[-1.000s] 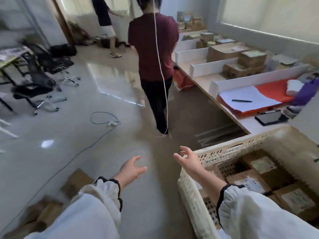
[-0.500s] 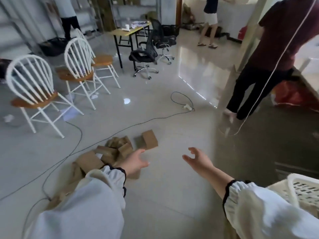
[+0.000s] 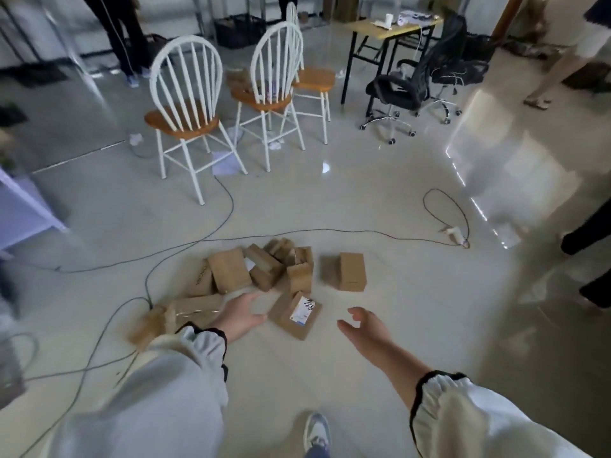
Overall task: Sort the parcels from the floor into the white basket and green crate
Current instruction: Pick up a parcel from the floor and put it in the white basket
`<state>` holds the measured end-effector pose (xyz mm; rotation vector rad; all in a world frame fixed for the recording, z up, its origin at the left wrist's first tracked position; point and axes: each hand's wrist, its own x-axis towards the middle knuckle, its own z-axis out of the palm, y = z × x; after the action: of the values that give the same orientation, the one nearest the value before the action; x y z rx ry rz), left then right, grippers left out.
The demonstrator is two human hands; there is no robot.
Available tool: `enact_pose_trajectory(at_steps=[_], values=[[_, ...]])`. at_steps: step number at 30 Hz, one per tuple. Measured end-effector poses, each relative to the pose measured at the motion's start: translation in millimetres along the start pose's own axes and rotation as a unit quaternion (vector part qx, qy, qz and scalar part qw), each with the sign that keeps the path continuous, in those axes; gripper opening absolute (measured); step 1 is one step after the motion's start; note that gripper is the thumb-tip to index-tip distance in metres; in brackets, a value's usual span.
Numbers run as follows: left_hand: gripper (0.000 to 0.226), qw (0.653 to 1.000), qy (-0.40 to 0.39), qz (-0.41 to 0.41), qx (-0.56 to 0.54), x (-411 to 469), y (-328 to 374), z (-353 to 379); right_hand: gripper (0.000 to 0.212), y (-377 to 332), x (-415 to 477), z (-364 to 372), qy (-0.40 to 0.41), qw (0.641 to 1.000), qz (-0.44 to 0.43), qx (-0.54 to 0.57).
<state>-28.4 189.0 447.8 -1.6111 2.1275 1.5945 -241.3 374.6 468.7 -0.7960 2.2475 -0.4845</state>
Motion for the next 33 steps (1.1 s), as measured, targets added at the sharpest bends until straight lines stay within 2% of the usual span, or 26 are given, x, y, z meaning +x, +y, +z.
enact_pose_trajectory(at_steps=[3,10,18,23,28,33], values=[[0.088,0.999,0.015,-0.032,-0.008,50.6,-11.4,6.9,0.057,2.1,56.8,13.5,-0.023,0.999,0.003,-0.024],[0.063,0.998,-0.017,-0.056,0.011,196.6,-75.7,71.1,0.055,60.3,199.3,93.7,-0.047,0.996,0.035,-0.062],[0.059,0.999,-0.015,-0.045,0.025,412.5,-213.7,185.5,0.052,182.0,399.4,258.9,-0.033,0.998,0.045,-0.035],[0.063,0.998,-0.007,-0.043,0.037,524.5,-287.5,247.3,0.053,248.4,514.3,329.9,0.005,0.997,0.068,0.041],[0.067,0.996,-0.004,-0.09,-0.005,586.4,-342.0,274.9,0.057,273.3,595.2,362.0,0.045,0.988,0.087,0.119],[0.066,0.985,-0.025,-0.121,-0.123,586.0,-365.9,290.6,0.054,264.7,611.0,391.1,0.02,0.988,0.069,0.138]])
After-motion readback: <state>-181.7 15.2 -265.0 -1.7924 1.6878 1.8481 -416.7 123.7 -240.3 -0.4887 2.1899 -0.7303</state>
